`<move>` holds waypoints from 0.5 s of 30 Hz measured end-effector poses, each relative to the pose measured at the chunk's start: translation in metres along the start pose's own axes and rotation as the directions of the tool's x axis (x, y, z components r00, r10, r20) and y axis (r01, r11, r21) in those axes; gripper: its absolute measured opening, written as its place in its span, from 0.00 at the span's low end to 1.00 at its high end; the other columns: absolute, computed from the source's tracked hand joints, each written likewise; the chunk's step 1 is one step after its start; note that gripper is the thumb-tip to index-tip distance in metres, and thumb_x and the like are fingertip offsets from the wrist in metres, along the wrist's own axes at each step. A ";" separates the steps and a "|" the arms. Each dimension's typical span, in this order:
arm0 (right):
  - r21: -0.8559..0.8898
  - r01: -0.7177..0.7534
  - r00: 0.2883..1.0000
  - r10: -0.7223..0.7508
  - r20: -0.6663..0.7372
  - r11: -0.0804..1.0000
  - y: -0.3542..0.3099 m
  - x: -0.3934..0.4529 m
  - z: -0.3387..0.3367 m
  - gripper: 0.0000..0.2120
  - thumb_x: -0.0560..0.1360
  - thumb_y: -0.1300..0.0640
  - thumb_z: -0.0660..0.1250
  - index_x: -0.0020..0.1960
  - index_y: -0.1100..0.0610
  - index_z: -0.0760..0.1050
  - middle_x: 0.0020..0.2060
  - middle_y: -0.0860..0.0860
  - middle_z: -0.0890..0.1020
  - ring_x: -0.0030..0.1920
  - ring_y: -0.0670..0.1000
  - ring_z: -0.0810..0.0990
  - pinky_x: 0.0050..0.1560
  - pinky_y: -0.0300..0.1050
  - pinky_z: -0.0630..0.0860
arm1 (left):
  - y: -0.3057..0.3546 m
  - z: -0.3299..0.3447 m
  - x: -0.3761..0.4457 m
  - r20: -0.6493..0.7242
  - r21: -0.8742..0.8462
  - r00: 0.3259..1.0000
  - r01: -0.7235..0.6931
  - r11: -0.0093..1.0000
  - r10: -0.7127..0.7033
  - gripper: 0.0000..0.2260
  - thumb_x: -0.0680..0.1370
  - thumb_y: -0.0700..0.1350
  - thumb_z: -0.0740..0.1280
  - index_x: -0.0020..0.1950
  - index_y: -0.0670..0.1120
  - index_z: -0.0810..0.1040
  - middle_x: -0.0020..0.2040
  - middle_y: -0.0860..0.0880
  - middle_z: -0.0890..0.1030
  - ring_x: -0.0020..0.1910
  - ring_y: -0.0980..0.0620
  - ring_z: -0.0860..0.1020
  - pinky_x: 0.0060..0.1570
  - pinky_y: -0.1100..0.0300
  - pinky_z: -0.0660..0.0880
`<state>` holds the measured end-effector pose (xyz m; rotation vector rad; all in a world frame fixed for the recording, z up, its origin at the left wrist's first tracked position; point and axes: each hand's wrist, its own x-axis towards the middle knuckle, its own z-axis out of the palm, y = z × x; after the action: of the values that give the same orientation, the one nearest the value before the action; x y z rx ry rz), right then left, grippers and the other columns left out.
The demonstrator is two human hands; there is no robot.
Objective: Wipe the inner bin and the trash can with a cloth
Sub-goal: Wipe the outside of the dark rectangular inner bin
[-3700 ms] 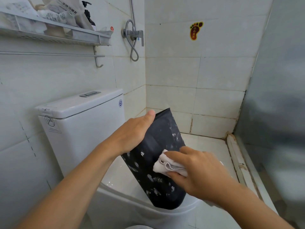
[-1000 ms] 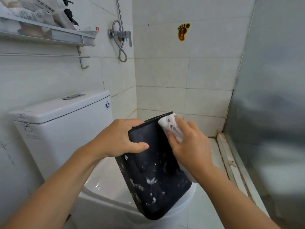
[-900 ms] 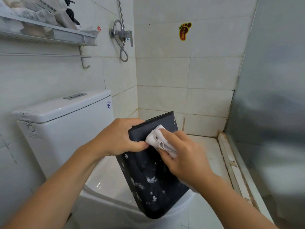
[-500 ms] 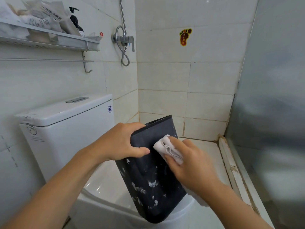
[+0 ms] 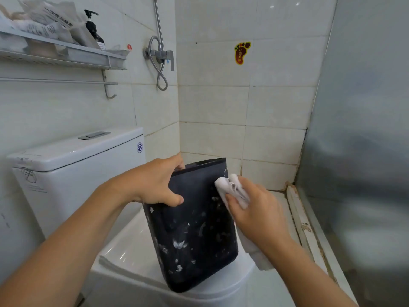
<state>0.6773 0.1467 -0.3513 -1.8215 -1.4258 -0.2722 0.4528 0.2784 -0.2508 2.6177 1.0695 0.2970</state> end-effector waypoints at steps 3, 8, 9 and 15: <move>0.046 -0.039 0.995 0.043 -0.085 0.998 0.010 0.011 -0.003 0.17 0.79 0.37 0.65 0.66 0.38 0.72 0.44 0.42 0.80 0.41 0.46 0.79 0.42 0.52 0.81 | 0.001 0.002 0.001 0.023 -0.020 0.998 -0.055 0.998 0.056 0.30 0.69 0.52 0.79 0.65 0.60 0.68 0.49 0.51 0.83 0.42 0.51 0.82 0.43 0.49 0.81; 0.118 -0.016 0.992 0.031 -0.126 0.993 0.008 0.027 0.005 0.17 0.79 0.39 0.64 0.67 0.38 0.71 0.47 0.42 0.80 0.44 0.47 0.79 0.43 0.51 0.79 | 0.008 0.007 0.005 -0.013 -0.066 0.981 -0.194 0.979 0.193 0.39 0.69 0.51 0.79 0.74 0.73 0.64 0.62 0.66 0.80 0.57 0.63 0.80 0.58 0.55 0.80; 0.115 -0.007 0.996 0.018 -0.091 0.993 0.007 0.029 0.008 0.18 0.79 0.40 0.63 0.68 0.37 0.69 0.48 0.43 0.79 0.45 0.48 0.79 0.43 0.51 0.79 | 0.008 0.007 0.006 -0.024 -0.079 0.980 -0.200 0.977 0.199 0.38 0.70 0.50 0.79 0.73 0.74 0.65 0.62 0.67 0.80 0.57 0.63 0.80 0.59 0.55 0.80; 0.003 0.179 0.978 -0.179 0.104 0.984 -0.003 0.009 0.024 0.28 0.79 0.41 0.61 0.77 0.36 0.58 0.47 0.47 0.77 0.39 0.54 0.79 0.39 0.53 0.78 | -0.002 0.005 0.008 -0.071 -0.091 0.982 -0.184 0.979 0.178 0.39 0.70 0.48 0.79 0.72 0.76 0.66 0.66 0.70 0.76 0.62 0.64 0.78 0.64 0.57 0.76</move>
<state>0.6709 0.1702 -0.3603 -1.7358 -1.6667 -0.2762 0.4586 0.2845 -0.2557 2.6371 0.8144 0.4623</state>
